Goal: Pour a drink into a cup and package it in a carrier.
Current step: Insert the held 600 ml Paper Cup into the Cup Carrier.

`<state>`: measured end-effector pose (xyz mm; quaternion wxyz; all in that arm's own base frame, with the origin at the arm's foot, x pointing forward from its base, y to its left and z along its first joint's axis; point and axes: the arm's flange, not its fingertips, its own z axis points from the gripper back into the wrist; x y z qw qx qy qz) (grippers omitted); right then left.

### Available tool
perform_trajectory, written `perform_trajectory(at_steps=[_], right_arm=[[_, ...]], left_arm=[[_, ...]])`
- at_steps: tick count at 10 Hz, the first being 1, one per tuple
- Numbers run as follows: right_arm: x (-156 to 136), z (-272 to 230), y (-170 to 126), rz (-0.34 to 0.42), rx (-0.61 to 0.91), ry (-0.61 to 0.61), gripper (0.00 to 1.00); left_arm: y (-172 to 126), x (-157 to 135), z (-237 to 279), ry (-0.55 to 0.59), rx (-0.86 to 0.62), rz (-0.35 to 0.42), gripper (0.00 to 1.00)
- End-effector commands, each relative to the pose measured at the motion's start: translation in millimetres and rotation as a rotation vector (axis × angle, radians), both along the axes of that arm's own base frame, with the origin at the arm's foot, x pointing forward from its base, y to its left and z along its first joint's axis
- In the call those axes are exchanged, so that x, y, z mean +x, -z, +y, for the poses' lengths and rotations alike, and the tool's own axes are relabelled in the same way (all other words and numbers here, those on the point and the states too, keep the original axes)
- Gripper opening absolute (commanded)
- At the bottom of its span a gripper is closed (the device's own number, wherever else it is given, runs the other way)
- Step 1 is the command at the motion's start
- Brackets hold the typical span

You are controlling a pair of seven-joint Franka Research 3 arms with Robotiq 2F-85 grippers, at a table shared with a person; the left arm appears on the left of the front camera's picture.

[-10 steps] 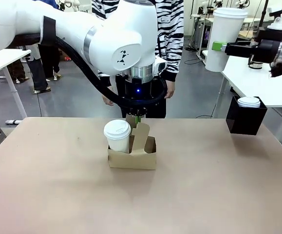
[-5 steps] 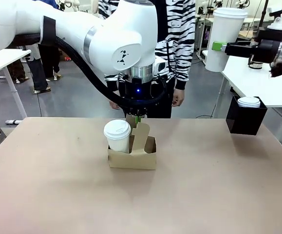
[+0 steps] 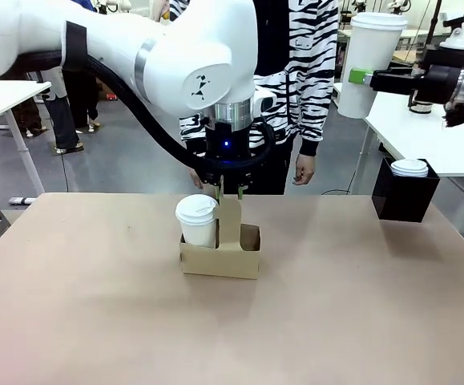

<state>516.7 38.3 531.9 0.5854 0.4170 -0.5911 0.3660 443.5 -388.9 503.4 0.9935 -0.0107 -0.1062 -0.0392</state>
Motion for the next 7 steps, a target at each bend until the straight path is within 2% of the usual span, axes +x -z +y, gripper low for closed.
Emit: perform_trajectory(at_steps=[1,2,4,6,7], right_arm=[[2.3,2.3,-5.3,-0.010,-0.004,0.010,0.80],[0.0,0.0,0.0,0.000,0.000,0.000,0.80],[34.6,28.6,-1.4,0.012,0.018,-0.169,0.80],[57.1,61.7,11.0,-0.013,0.017,-0.366,0.80],[62.6,76.6,23.7,-0.020,0.025,-0.454,0.80]], left_arm=[[-27.8,-21.3,21.3,0.055,-0.044,0.005,1.00],[-45.5,-29.2,27.1,0.097,-0.062,0.010,1.00],[-83.9,-42.1,46.9,0.176,-0.076,-0.001,1.00],[-112.1,-56.4,86.2,0.383,-0.109,0.046,1.00],[-117.0,-60.1,116.6,0.493,-0.112,0.053,1.00]])
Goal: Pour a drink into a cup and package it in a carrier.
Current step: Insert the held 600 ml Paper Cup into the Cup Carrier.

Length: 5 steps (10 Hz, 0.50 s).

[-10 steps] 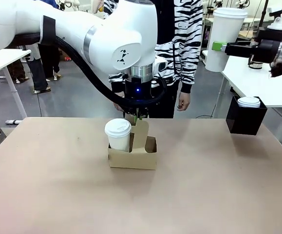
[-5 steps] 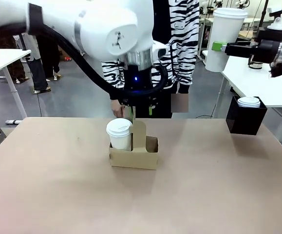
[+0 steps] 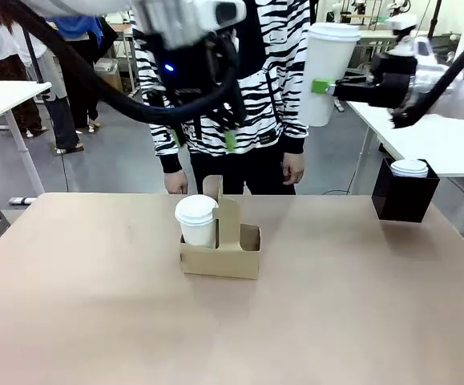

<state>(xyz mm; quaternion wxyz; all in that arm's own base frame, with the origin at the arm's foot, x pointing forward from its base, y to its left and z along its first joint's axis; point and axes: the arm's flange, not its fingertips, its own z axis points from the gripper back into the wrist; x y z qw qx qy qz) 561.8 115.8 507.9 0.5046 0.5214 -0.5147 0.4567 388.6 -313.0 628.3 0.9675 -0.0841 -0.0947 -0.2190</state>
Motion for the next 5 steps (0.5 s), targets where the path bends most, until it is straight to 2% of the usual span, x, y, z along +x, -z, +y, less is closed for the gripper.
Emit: perform_trajectory(at_steps=[1,2,4,5], right_arm=[[13.3,13.0,12.9,-0.043,0.018,-0.205,0.80],[5.2,25.5,25.6,-0.074,0.026,-0.294,0.80],[-8.6,41.3,47.0,-0.097,-0.017,-0.425,0.80],[-11.9,40.8,51.2,-0.071,-0.081,-0.378,0.80]], left_arm=[[8.3,-12.8,67.6,0.202,0.009,-0.001,1.00],[13.4,-20.4,94.4,0.309,0.044,-0.071,1.00],[34.8,-13.9,132.7,0.377,0.034,-0.112,1.00],[46.9,-4.2,137.2,0.285,0.050,-0.144,1.00]])
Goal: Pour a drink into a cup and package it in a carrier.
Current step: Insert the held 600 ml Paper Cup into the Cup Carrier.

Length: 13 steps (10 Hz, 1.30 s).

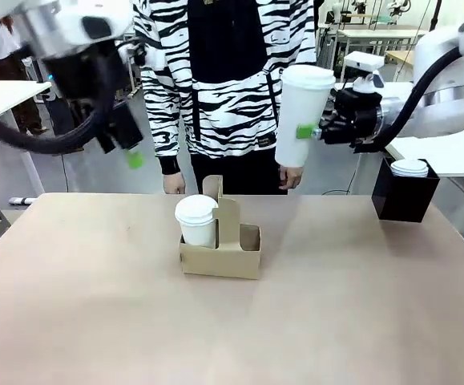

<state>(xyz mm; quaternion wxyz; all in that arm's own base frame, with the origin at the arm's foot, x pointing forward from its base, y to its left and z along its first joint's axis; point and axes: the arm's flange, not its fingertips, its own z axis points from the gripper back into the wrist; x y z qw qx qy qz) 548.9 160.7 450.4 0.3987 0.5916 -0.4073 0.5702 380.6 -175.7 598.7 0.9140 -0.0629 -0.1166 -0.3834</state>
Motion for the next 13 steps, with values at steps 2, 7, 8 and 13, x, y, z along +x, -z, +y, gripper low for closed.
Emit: perform_trajectory(at_steps=[2,7,8,13], right_arm=[[3.5,-1.5,-7.2,0.007,0.031,0.030,0.80],[0.0,43.7,30.6,0.041,-0.025,0.051,0.80],[-2.3,58.7,41.6,0.057,-0.029,0.047,0.80],[-19.2,93.2,86.5,0.096,-0.038,-0.006,0.80]], left_arm=[[-13.1,-4.4,-17.1,0.007,0.003,0.030,1.00],[27.9,-4.0,45.9,0.102,-0.103,-0.129,1.00],[37.5,-5.0,61.7,0.126,-0.117,-0.174,1.00],[77.3,-11.7,113.4,0.434,-0.243,-0.326,1.00]])
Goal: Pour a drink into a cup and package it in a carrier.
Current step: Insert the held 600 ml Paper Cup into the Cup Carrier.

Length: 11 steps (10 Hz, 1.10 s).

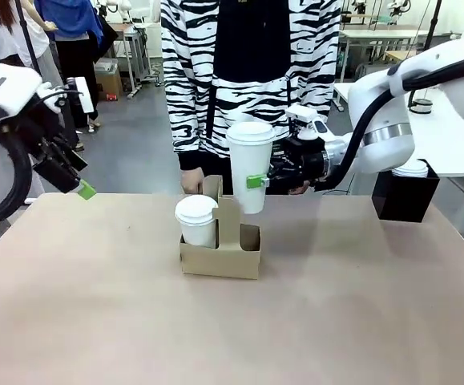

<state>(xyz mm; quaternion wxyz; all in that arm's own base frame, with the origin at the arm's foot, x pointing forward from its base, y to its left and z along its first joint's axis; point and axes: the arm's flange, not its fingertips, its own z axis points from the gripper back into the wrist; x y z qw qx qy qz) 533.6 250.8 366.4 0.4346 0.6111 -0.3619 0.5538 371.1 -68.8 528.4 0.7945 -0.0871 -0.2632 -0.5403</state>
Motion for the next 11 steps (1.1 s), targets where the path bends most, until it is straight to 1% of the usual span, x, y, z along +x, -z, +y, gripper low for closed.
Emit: perform_trajectory(at_steps=[1,5,8,9,11], right_arm=[[-8.6,6.2,10.4,-0.001,0.033,-0.002,0.80],[-26.6,17.8,41.4,0.042,0.028,-0.061,0.80],[-28.1,19.1,66.4,0.065,0.036,-0.089,0.80],[-27.1,20.7,77.0,0.056,0.043,-0.085,0.80],[-19.8,19.8,88.4,0.001,0.061,-0.059,0.80]], left_arm=[[-7.6,2.7,-7.3,-0.064,0.032,0.024,1.00],[-7.6,2.7,-7.3,-0.064,0.032,0.024,1.00],[-7.6,2.7,-7.3,-0.064,0.032,0.024,1.00],[-7.6,2.7,-7.3,-0.064,0.032,0.024,1.00],[-7.6,2.7,-7.3,-0.064,0.032,0.024,1.00]])
